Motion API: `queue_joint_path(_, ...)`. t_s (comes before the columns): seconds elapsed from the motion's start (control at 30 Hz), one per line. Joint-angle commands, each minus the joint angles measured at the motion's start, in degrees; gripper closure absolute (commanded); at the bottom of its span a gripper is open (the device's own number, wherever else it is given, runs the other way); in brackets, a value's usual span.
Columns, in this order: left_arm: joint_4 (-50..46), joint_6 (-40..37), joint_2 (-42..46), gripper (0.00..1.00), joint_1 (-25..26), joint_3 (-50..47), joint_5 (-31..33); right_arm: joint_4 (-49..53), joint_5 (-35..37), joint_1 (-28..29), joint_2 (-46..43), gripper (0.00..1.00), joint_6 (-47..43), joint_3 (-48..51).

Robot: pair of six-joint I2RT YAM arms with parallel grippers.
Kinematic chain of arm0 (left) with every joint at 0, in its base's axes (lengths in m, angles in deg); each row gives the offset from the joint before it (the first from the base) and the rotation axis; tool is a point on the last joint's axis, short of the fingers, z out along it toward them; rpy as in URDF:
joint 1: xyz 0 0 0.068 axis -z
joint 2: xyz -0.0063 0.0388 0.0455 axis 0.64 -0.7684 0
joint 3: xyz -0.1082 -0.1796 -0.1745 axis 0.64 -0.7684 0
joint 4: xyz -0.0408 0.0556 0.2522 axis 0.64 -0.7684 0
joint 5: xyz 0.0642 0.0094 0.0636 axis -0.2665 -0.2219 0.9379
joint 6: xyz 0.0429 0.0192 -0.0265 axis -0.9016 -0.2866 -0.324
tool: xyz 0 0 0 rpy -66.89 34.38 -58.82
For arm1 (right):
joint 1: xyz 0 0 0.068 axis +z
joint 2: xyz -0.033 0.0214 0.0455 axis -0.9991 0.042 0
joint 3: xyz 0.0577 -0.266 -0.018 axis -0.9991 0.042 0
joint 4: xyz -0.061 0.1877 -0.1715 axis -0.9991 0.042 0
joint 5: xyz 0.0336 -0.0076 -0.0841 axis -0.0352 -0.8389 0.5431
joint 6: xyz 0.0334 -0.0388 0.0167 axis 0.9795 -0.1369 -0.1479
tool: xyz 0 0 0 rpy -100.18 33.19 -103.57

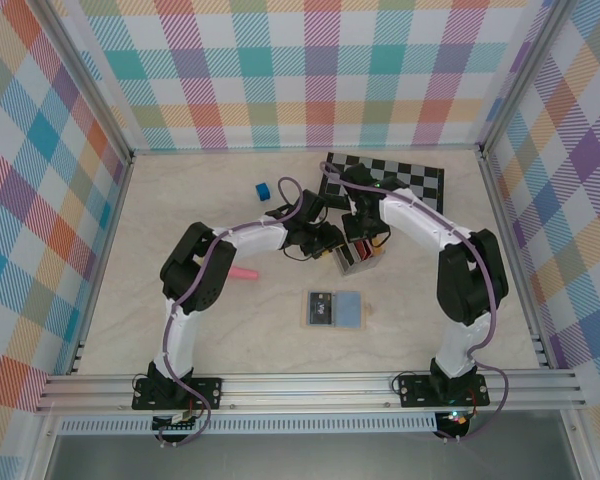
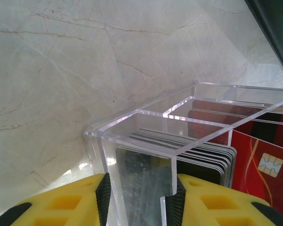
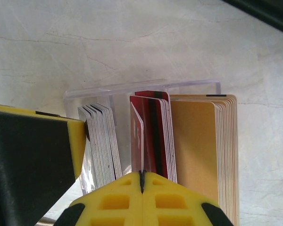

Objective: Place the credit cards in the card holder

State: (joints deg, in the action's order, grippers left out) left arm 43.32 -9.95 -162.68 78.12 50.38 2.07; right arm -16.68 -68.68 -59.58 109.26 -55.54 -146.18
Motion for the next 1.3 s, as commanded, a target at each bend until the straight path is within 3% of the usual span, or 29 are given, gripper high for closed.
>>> queue_joint_path(0.0, -4.72, -1.0, 0.97, 0.6, -0.36, -2.18, 1.23, 0.85, -4.43, -0.97, -0.31, 0.95, 2.63, 0.43)
queue_joint_path(0.37, -4.76, -0.64, 0.54, 0.6, -0.36, -2.18, 0.9, 0.13, -11.82, -1.99, 3.75, 0.88, 4.16, 1.05)
queue_joint_path(0.73, -4.74, -0.55, 0.27, 0.6, -0.42, -2.1, 0.74, 0.45, -11.91, -2.19, 5.03, 0.79, 5.13, 0.7)
queue_joint_path(0.83, -4.77, -0.48, 0.31, 0.6, -0.37, -2.16, 0.8, 0.71, -11.57, -2.35, 4.3, 0.86, 5.65, 0.79)
queue_joint_path(1.03, -4.77, -0.47, 0.36, 0.6, -0.42, -2.21, 0.81, -1.2, -19.64, -4.43, 1.08, 0.86, 6.57, 2.28)
queue_joint_path(1.27, -4.76, -0.29, 0.5, 0.6, -0.36, -2.51, 0.72, -1.24, -21.81, -4.89, 1.53, 0.84, 7.08, 2.68)
